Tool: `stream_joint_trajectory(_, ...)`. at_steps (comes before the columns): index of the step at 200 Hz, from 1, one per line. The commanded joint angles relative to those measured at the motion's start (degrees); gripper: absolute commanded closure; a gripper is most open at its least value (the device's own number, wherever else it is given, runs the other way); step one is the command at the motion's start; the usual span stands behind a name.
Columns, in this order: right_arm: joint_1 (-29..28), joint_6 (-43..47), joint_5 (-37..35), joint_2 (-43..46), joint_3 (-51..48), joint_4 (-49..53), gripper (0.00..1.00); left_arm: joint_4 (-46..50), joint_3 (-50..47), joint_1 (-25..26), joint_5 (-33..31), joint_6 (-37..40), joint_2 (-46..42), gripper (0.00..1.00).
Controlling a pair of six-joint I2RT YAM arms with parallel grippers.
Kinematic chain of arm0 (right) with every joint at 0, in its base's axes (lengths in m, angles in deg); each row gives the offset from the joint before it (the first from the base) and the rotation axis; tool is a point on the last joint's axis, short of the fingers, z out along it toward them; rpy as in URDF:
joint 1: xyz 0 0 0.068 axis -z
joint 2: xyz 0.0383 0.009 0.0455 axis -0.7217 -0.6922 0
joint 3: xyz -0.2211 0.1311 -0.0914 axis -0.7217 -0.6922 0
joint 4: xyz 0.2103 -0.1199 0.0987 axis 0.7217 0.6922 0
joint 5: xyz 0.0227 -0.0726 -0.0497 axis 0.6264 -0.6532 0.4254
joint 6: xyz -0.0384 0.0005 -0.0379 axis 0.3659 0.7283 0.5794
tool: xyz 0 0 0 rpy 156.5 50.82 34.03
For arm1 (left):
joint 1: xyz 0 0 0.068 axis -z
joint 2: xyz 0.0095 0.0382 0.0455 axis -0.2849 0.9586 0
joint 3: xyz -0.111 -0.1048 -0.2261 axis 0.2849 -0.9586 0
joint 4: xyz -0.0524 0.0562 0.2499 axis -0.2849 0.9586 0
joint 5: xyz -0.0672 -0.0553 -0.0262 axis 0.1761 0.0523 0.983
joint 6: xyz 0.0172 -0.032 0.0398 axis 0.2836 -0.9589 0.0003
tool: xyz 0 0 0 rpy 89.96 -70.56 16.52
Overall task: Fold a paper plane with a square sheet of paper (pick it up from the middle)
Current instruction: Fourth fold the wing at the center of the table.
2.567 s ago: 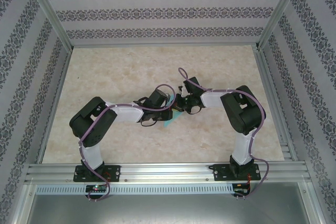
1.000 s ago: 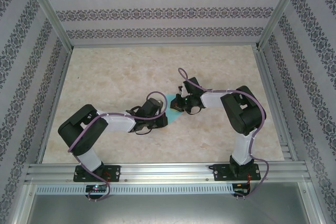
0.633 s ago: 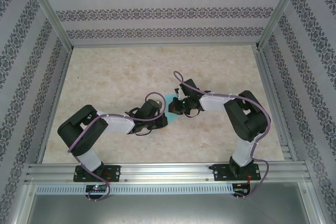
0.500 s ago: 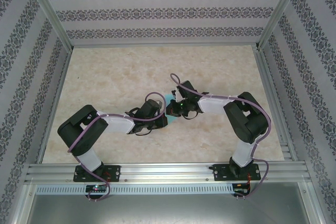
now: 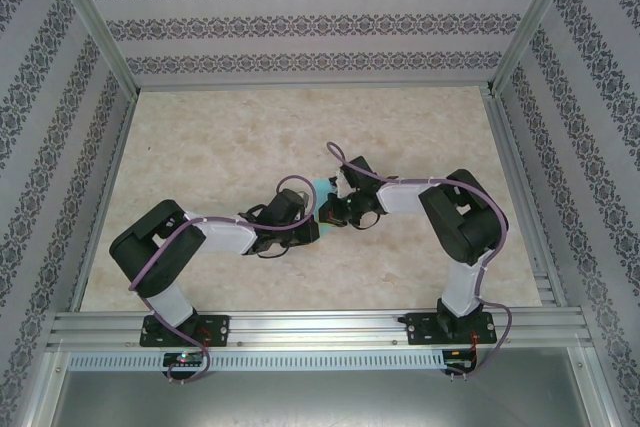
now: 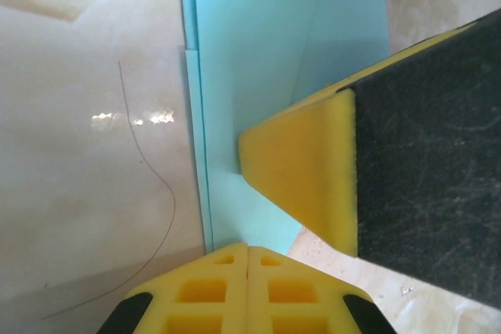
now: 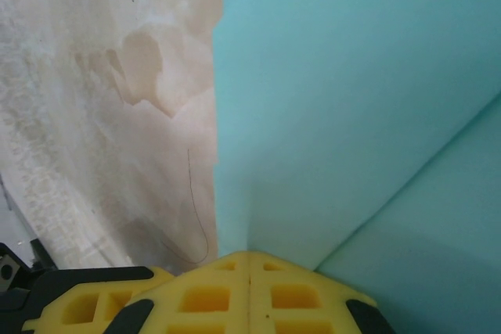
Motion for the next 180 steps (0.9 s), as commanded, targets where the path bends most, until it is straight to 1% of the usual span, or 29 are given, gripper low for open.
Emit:
stream_joint_trajectory(1, 4.07, 3.40, -9.17, -3.92, 1.47, 0.37, 1.00, 12.68, -1.14, 0.60, 1.90, -0.37, 3.39, 0.98)
stream_joint_trajectory(63, 8.83, 5.50, -10.30, -6.78, 7.21, 2.60, 1.00, 14.03, -2.70, 0.54, 2.49, -1.10, 5.07, 0.98)
stream_joint_trajectory(138, 14.49, 6.91, -11.41, -10.23, 14.39, 5.70, 1.00, 14.51, -2.10, 0.56, 3.03, -0.16, 4.77, 0.99)
stream_joint_trajectory(156, 14.88, 6.56, -11.02, -9.52, 15.44, 6.17, 1.00, 14.62, -1.97, 0.58, 3.05, 0.21, 4.15, 0.99)
stream_joint_trajectory(180, 14.64, 5.45, -10.42, -6.08, 14.75, 6.24, 1.00, 14.00, -0.89, 0.60, 3.69, 1.28, 3.04, 0.97)
